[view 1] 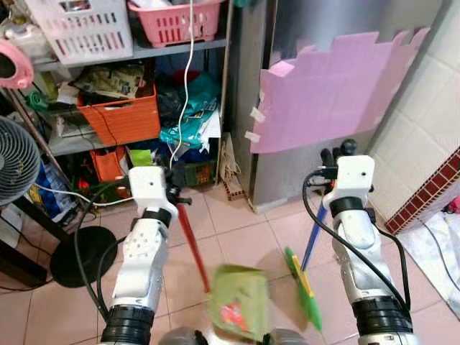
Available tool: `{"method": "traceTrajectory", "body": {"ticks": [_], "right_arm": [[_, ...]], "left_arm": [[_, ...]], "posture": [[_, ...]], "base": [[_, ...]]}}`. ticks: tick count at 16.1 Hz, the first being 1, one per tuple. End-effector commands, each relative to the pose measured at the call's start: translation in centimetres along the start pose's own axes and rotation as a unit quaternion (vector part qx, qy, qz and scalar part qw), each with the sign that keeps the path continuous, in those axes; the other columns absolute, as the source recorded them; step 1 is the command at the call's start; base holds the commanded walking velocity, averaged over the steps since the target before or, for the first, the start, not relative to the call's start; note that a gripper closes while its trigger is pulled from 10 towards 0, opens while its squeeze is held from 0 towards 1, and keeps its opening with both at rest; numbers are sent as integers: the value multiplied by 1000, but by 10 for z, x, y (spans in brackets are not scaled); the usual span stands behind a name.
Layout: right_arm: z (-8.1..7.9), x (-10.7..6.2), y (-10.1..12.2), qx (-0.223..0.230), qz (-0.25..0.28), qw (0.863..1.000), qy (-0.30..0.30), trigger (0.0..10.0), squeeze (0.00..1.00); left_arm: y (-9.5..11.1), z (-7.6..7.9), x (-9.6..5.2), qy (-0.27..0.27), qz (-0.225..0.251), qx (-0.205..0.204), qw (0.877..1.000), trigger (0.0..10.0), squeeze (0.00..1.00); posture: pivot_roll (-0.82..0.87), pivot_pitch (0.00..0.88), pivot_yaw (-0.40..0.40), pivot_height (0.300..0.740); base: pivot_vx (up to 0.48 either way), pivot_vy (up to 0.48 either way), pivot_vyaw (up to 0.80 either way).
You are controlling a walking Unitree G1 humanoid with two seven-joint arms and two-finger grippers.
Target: Sweep floor
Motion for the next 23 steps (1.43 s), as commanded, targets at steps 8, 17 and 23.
{"method": "traceTrajectory", "body": {"ticks": [8,17,23], "right_arm": [[-1,6,12,-3,24,1000,6,10000,0],[-3,6,12,-2,26,1000,9,10000,0],[-2,6,12,-1,25,1000,8,10000,0]], "left_arm": [[20,7,7,-14,35,-24,999,10000,0],[17,8,8,-19,25,-31,999,10000,0],[16,9,9,-26,22,-31,999,10000,0]], "posture": [[-81,0,45,740],[-80,0,49,740],[-81,0,54,740]], "base": [[0,31,-700],[0,446,-751],[0,478,0]]}}
Point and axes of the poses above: a point about 5 cm out from each wrist's last joint towards the gripper, its own x axis pointing out of the wrist towards the gripper, its own y axis along the axis of the wrist's last joint, z = x × y, the point moved 6 cm from there along x, pointing out of the wrist towards the gripper, and after that the axes turned 2 degrees about -x, right-handed, at the moved point
